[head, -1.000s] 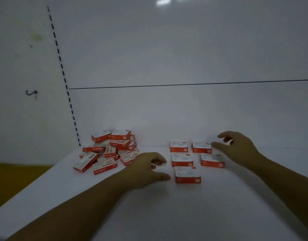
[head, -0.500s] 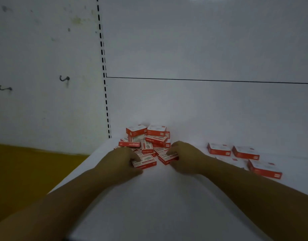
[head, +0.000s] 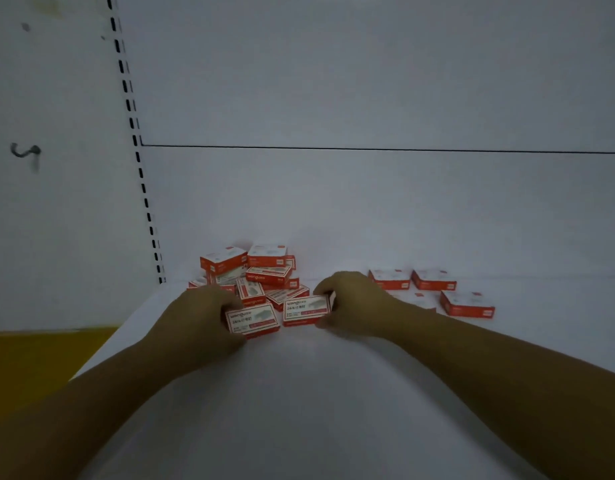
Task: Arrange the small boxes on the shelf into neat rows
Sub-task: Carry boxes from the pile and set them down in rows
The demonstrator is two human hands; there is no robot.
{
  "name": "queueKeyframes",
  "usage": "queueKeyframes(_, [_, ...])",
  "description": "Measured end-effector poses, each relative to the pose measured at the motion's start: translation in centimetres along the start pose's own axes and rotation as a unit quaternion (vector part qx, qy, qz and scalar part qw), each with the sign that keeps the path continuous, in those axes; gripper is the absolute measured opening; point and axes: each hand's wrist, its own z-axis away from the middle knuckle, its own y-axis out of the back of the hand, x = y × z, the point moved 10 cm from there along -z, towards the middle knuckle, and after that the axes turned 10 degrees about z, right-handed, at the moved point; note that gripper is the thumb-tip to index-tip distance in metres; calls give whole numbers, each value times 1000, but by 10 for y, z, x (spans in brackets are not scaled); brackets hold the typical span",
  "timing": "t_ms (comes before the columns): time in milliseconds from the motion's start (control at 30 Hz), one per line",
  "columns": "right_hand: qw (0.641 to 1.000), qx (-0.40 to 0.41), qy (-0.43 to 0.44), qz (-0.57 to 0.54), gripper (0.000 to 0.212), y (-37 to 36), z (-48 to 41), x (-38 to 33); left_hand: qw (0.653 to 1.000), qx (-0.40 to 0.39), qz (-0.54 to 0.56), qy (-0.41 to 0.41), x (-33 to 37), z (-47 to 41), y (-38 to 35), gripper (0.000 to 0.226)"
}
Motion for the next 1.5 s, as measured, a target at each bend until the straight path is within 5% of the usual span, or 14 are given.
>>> queueKeyframes(300, [984, 178, -11, 11, 46, 79, 73, 76, 986, 108, 56, -111, 94, -5, 15, 40])
queueKeyframes(867, [958, 223, -178, 43, 46, 164, 343, 341, 944, 70, 163, -277, 446, -34, -121, 38])
queueKeyframes(1500, [941, 220, -247, 77, 46, 175, 377, 546, 919, 8, 203, -338, 587, -145, -242, 35])
